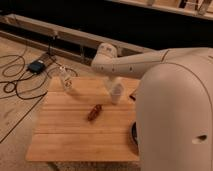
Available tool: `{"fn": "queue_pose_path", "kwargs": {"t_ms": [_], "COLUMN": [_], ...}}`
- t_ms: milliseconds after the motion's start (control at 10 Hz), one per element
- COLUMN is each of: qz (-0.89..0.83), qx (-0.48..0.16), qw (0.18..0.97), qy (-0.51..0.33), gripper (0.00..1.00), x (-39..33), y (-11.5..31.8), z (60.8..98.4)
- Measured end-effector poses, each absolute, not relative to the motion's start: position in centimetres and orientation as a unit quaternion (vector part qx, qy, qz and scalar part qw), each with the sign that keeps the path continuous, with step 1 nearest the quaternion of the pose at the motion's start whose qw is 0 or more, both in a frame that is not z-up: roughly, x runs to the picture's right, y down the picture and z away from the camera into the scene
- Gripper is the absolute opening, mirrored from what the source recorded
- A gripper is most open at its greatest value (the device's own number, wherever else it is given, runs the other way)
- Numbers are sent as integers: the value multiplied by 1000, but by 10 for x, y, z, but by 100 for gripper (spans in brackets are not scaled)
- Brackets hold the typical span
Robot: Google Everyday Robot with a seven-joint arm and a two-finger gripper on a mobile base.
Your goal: Place the white sponge in the ceramic cup
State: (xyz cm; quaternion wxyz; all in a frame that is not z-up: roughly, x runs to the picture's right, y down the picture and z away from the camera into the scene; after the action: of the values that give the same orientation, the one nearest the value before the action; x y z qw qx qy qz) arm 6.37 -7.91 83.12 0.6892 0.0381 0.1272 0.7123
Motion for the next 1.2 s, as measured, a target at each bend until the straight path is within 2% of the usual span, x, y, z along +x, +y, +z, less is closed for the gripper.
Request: {"fn": "queue_pose_path", "kwargs": {"t_ms": [800, 900, 1200], "qz": [709, 706, 691], "qx": [61, 62, 71], "qw": [690, 693, 704], "qy": [132, 134, 147], "gripper": [0, 2, 31], "x": [93, 95, 102], "y": [-80, -78, -70], "z": [860, 863, 871]}}
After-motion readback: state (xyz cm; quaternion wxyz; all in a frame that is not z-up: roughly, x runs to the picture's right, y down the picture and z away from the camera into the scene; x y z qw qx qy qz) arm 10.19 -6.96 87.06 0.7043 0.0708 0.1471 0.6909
